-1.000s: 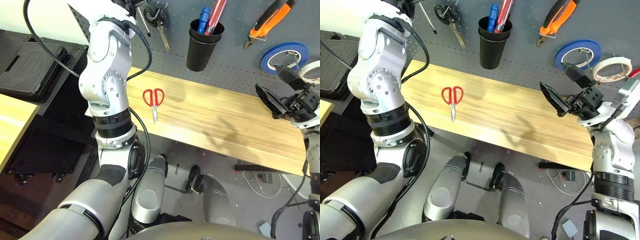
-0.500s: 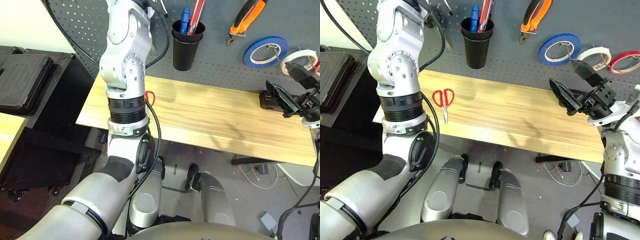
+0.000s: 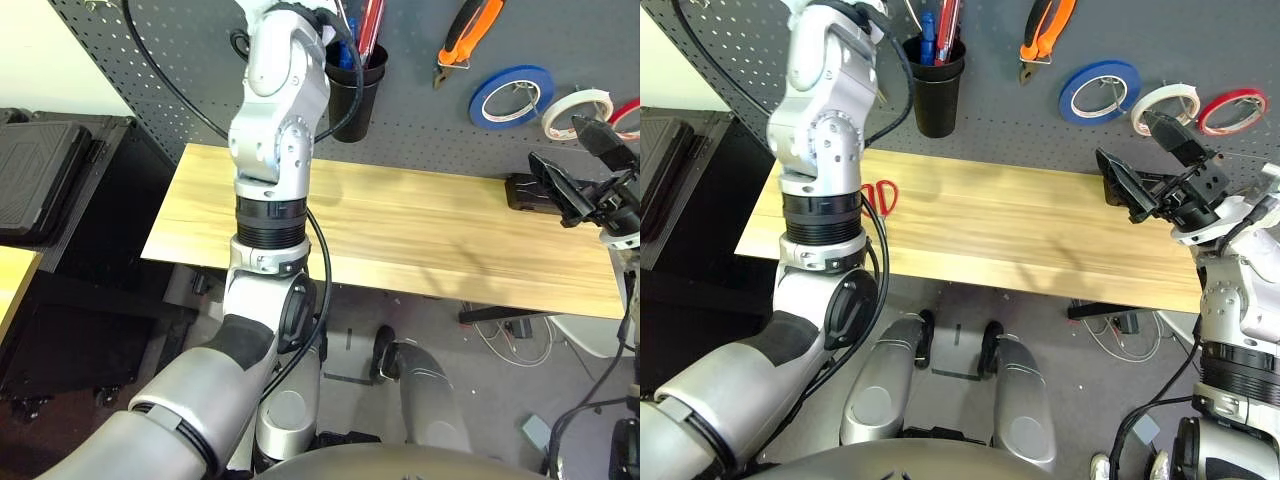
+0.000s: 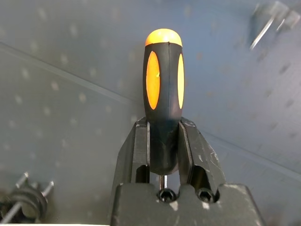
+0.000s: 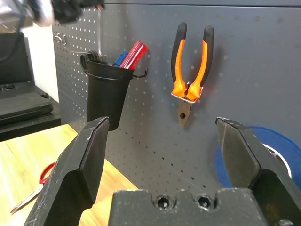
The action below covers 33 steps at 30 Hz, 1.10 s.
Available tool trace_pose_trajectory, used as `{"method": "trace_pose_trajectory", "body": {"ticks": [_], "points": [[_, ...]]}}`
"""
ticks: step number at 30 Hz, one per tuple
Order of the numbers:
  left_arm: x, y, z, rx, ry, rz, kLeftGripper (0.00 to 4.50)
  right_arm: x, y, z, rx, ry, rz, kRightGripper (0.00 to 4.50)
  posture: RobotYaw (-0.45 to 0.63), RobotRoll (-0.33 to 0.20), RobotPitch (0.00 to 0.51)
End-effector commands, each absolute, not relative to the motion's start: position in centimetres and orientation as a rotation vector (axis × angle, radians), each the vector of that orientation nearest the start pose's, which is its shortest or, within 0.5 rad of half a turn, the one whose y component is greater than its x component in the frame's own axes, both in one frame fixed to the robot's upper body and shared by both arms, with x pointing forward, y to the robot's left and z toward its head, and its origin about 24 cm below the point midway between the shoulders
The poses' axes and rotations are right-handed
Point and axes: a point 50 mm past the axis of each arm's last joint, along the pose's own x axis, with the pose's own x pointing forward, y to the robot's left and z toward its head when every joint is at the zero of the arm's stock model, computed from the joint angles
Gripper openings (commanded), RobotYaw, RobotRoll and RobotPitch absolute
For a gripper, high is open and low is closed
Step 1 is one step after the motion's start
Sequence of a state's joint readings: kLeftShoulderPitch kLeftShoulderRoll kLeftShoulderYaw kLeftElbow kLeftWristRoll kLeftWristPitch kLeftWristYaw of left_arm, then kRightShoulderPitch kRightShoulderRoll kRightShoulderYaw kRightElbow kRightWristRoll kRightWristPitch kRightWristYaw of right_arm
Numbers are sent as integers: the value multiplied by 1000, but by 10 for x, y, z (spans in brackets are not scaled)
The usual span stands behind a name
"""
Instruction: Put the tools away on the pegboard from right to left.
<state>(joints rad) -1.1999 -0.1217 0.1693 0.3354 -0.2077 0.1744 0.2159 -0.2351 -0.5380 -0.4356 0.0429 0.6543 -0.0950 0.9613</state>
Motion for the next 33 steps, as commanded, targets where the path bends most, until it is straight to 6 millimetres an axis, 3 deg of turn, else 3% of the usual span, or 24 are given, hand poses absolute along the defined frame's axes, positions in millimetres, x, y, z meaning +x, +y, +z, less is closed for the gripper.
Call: {"method": "trace_pose_trajectory", "body": {"ticks": [1, 7, 8, 12, 16, 26, 33], "points": [[363, 36, 324, -344, -576, -192, 669, 254, -281, 178, -110, -543, 609, 4500, 140, 0, 215], [368, 31, 312, -262, -565, -193, 669, 255, -280, 178, -118, -545, 604, 4500, 138, 0, 218], [367, 31, 311, -251, -566, -195, 1402, 255, -280, 177, -117, -543, 604, 4500, 140, 0, 219], [365, 34, 310, -232, -577, -202, 2760, 256, -278, 175, -115, -537, 606, 4500, 145, 0, 220], [355, 37, 313, -201, -630, -237, 4446, 259, -274, 173, -109, -534, 615, 4500, 165, 0, 219], [306, 76, 349, -151, -811, -289, 4483, 266, -258, 158, -101, -419, 691, 4500, 202, 0, 219], [276, 103, 350, 9, -779, -335, 4483, 269, -244, 138, -112, -281, 713, 4500, 245, 0, 220]]}}
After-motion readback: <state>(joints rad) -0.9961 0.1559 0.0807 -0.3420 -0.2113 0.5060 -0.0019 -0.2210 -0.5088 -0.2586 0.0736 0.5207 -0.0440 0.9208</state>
